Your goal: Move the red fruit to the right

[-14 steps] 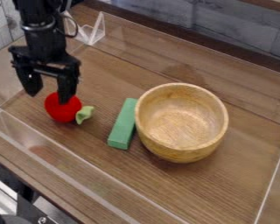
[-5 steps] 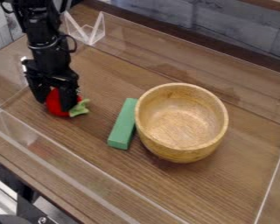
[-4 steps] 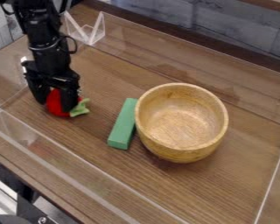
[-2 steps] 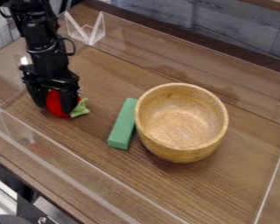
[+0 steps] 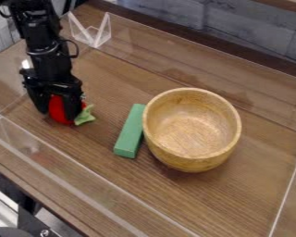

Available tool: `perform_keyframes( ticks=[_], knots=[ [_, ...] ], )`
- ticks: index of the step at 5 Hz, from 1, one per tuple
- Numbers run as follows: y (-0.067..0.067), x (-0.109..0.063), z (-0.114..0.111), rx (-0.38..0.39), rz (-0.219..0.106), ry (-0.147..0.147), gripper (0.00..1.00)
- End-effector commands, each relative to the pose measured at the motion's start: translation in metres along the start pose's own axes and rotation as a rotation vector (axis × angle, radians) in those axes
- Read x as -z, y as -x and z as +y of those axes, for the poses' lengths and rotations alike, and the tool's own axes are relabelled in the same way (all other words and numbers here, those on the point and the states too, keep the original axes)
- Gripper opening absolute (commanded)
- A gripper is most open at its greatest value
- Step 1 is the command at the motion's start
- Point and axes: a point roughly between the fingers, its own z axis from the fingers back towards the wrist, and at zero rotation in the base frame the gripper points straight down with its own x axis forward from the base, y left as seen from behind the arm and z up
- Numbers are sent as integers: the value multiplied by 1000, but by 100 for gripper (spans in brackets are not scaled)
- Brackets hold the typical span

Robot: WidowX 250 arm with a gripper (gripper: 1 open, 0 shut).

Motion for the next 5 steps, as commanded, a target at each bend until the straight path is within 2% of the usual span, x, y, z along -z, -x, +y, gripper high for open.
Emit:
perform_keyframes(
  ticks=[1,2,4,5],
  knots=[
    [-9,-21,13,-7,-64,-25,0],
    [-12,-25,21,-23,-69,-19,0],
    [-3,-29,29,-193,-80,-1,0],
    [-1,-38,33,-109,-79,2,0]
  ],
)
